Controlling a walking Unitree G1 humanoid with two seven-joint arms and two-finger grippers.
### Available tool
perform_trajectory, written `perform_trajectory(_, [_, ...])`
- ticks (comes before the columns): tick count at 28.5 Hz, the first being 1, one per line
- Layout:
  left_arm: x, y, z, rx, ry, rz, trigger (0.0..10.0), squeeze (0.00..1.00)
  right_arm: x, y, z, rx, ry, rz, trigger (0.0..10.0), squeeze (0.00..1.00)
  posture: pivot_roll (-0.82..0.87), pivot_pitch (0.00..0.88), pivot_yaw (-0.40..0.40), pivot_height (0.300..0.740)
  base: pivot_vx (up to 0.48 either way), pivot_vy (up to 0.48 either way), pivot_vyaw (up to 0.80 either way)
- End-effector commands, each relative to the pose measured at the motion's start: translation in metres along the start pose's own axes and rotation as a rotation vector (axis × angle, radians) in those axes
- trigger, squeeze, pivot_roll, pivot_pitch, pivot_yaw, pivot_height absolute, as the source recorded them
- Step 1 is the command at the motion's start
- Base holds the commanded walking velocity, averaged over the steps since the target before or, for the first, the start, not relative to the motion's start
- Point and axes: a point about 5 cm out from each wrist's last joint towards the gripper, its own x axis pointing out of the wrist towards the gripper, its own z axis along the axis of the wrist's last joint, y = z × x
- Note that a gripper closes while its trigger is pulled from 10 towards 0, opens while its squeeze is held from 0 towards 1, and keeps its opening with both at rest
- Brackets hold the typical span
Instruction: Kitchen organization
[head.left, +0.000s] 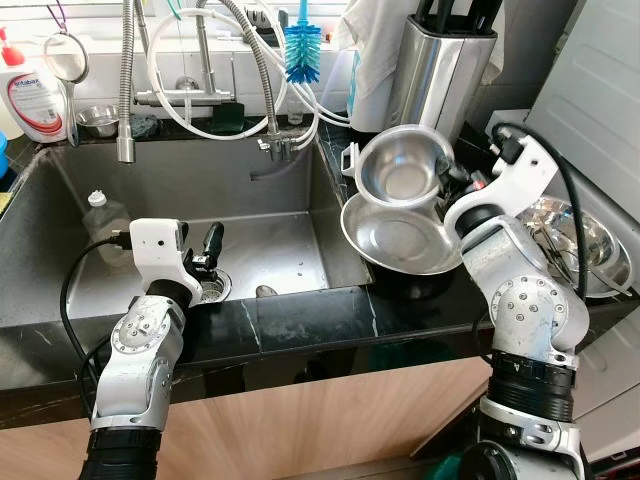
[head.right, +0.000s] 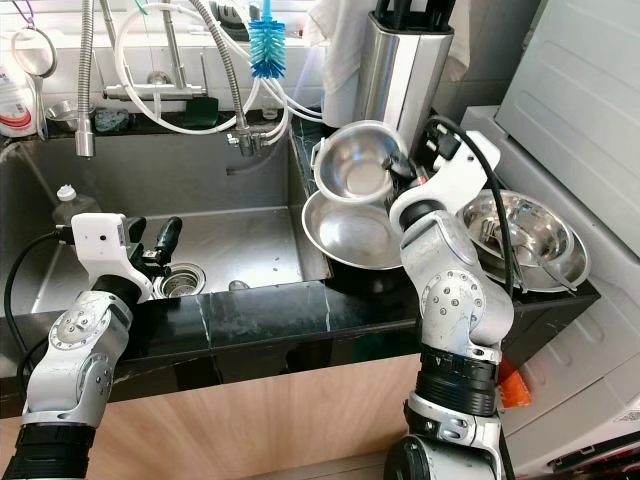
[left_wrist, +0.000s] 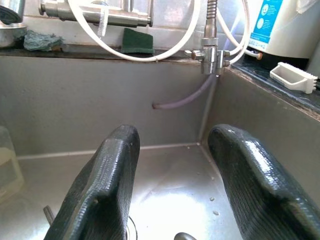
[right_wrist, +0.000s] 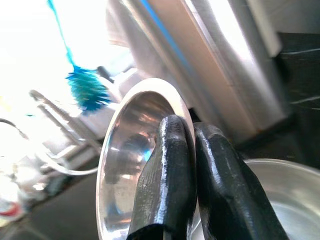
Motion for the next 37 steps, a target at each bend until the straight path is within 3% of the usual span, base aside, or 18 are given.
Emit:
perform_trajectory(1, [0.002, -0.003, 0.009, -0.009, -0.033, -0.01, 10.0, 0.0, -0.005, 0.009, 0.006, 0.01, -0.045, 0.085, 10.0, 0.0, 0.06, 0.01, -0.039, 0.74, 0.0, 0.0, 0.0])
perform_trajectory(4, [0.002, -0.004, 0.009, -0.017, -0.031, -0.01, 10.0, 0.0, -0.011, 0.017, 0.001, 0.075, -0.059, 0.225, 10.0, 0.0, 0.06, 0.008, -0.04, 0.74, 0.0, 0.0, 0.0])
perform_trajectory(6, [0.002, -0.003, 0.008, -0.016, -0.031, -0.01, 10.0, 0.0, -0.015, 0.016, -0.008, 0.028, -0.033, 0.25, 10.0, 0.0, 0.06, 0.009, -0.041, 0.74, 0.0, 0.0, 0.0])
perform_trajectory(11, [0.001, -0.003, 0.009, -0.019, -0.031, -0.012, 10.0, 0.0, -0.029, 0.022, -0.018, 0.021, -0.05, 0.383, 10.0, 0.0, 0.06, 0.005, -0.043, 0.74, 0.0, 0.0, 0.0])
perform_trajectory(16, [0.0, -0.004, 0.008, -0.027, -0.035, -0.01, 10.0, 0.0, -0.041, 0.009, -0.03, -0.136, -0.126, 0.362, 10.0, 0.0, 0.06, 0.002, -0.044, 0.74, 0.0, 0.0, 0.0])
perform_trajectory(26, [0.0, -0.007, 0.008, -0.038, -0.041, -0.015, 10.0, 0.0, -0.062, 0.004, -0.049, -0.045, -0.156, 0.559, 10.0, 0.0, 0.06, 0.0, -0.044, 0.74, 0.0, 0.0, 0.0])
perform_trajectory(28, [0.001, -0.006, 0.009, -0.037, -0.044, -0.014, 10.0, 0.0, -0.063, 0.0, -0.05, 0.028, -0.173, 0.566, 10.0, 0.0, 0.07, 0.0, -0.044, 0.74, 0.0, 0.0, 0.0])
perform_trajectory(29, [0.001, -0.005, 0.01, -0.037, -0.048, -0.012, 10.0, 0.0, -0.063, -0.004, -0.048, 0.12, -0.198, 0.564, 10.0, 0.0, 0.07, 0.0, -0.044, 0.74, 0.0, 0.0, 0.0])
perform_trajectory(37, [0.002, -0.004, 0.011, -0.065, -0.051, -0.001, 10.0, 0.0, -0.065, -0.017, -0.053, 0.249, -0.204, 0.624, 10.0, 0.0, 0.07, 0.0, -0.043, 0.74, 0.0, 0.0, 0.0])
